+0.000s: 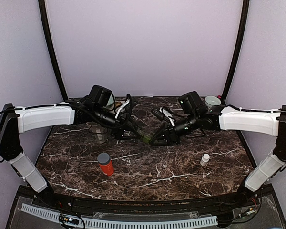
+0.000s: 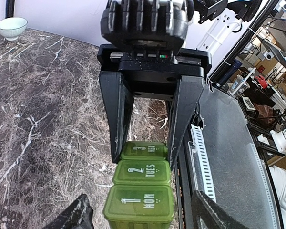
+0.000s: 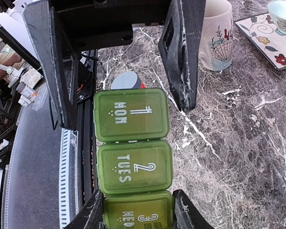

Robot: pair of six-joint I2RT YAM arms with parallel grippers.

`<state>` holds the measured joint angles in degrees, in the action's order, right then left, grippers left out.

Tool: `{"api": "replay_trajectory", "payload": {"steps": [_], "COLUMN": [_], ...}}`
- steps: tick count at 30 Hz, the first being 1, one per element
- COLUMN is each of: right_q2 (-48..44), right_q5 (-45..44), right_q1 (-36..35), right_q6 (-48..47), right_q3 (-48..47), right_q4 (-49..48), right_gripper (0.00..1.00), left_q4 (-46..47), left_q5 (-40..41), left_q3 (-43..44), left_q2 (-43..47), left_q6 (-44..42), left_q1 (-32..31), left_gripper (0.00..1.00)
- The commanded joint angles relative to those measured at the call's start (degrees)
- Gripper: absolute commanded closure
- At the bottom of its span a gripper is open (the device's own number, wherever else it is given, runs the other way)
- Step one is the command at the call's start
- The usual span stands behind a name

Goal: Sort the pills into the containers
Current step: Open the lid of the pill container.

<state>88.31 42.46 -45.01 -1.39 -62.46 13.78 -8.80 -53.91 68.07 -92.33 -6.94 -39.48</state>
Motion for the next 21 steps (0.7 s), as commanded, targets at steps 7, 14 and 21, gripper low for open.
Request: {"api": "replay_trajectory", "payload": {"steps": [7, 14, 21], "right_q2": [1.4, 1.9, 1.4], "right_q5": [1.7, 1.5, 1.5], "right_q1": [-0.8, -0.9, -0.8], "right_q6": [-0.4, -1.1, -1.4], "right_q3": [-3.2, -3.2, -3.2], "right_q4": [-0.5, 0.5, 0.5], "right_gripper": [0.66, 0.67, 0.67], "left_q4": [0.4, 0.3, -0.6], "left_q5": [-1.5, -2.1, -3.2], "left_q3": [-0.2, 0.5, 1.8], "left_q2": [-0.2, -0.7, -2.0], "left_q6": [-0.9, -1.0, -1.3], "left_q1": [0.3, 0.2, 0.2], "left_gripper": [0.33, 0.44, 0.62]}}
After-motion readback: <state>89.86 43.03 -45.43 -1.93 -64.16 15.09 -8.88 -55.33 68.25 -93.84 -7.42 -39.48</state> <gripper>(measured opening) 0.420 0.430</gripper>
